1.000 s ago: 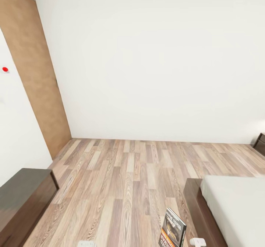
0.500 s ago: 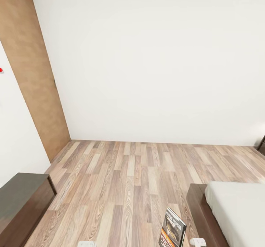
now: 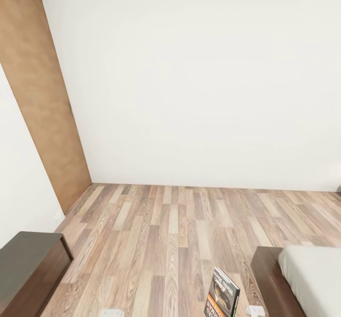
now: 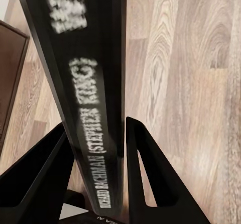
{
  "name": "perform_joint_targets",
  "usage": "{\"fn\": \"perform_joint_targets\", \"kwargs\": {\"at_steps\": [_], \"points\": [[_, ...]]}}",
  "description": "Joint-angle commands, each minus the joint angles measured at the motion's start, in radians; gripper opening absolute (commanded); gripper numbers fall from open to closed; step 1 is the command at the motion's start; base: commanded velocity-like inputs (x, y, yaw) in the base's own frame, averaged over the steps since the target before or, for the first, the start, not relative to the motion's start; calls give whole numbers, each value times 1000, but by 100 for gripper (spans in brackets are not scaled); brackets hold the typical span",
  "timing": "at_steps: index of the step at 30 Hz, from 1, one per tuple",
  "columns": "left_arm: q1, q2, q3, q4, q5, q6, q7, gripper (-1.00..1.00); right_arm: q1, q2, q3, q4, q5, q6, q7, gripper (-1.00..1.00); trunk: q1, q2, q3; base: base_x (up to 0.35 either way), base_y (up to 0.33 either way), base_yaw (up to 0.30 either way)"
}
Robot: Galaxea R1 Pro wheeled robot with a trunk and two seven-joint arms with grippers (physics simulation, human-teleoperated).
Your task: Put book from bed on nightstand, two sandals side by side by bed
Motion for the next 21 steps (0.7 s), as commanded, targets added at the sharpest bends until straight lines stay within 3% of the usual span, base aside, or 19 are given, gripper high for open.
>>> {"fn": "perform_joint_targets", "kwargs": {"at_steps": [1,21], "points": [[0,0,9,-2,-9,6,-5,100,-1,-1,-10,4,9,-7,1,-100,1,-1,-1,304,95,0],[0,-1,9,-2,-9,6,-5,100,-1,-1,-10,4,9,-7,0,-100,1,-1,-1,311,78,0]]}}
